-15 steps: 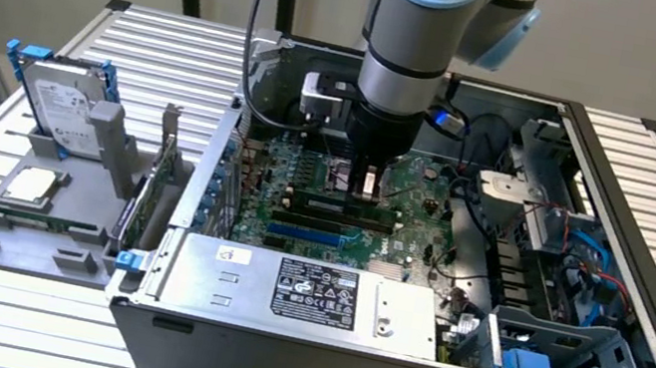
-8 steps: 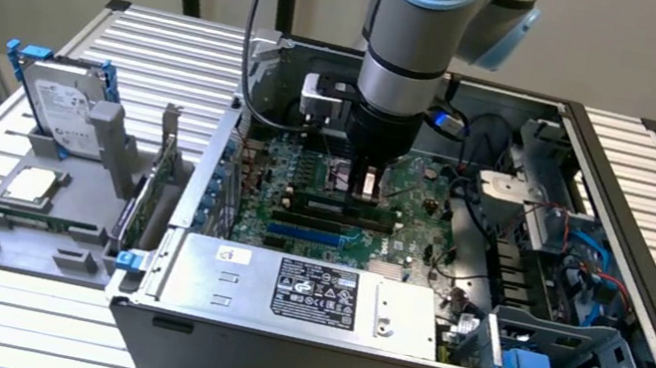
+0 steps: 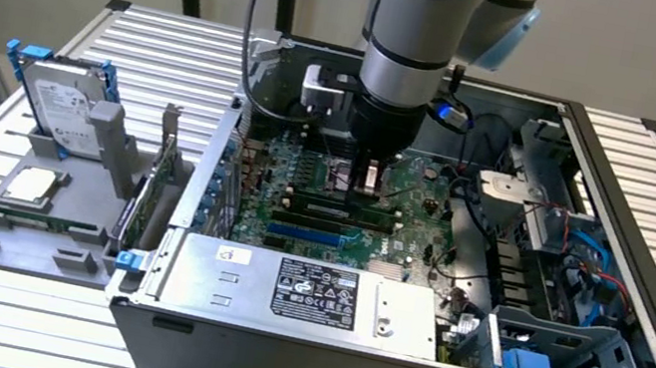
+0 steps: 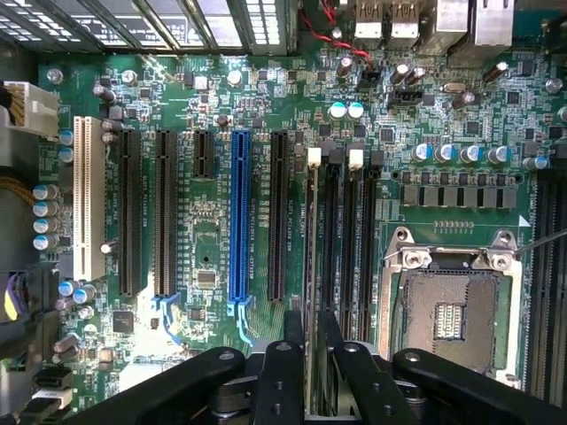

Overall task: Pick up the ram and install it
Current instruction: 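Insert the ram into the slot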

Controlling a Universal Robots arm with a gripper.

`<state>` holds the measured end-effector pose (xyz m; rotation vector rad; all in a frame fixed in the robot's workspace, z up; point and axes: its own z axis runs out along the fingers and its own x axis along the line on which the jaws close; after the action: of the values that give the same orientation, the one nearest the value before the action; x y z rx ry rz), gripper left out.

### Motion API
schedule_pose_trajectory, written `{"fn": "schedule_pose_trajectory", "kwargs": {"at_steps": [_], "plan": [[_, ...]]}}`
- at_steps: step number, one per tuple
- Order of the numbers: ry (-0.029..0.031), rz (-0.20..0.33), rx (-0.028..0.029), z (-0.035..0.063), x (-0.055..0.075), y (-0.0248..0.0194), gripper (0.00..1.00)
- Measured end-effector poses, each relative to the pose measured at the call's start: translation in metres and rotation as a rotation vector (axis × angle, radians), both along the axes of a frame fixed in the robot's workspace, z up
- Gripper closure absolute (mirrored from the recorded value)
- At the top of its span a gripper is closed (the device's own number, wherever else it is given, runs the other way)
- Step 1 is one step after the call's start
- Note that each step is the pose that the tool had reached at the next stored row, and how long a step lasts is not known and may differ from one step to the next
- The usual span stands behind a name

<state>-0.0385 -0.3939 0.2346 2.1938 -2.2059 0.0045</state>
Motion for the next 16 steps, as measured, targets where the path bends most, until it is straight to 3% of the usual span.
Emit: {"fn": "schedule_pose_trajectory", "kwargs": {"at_steps": [3, 6, 16], "plan": [[0.0001, 0.0, -0.0001, 0.0075, -0.0012, 0.0, 0.78], [-0.0001, 0.0, 0.0011, 0.0104, -0.0024, 0.0, 0.89], [0.0, 0.0, 0.0013, 0.0104, -0.0025, 0.0, 0.89]]}}
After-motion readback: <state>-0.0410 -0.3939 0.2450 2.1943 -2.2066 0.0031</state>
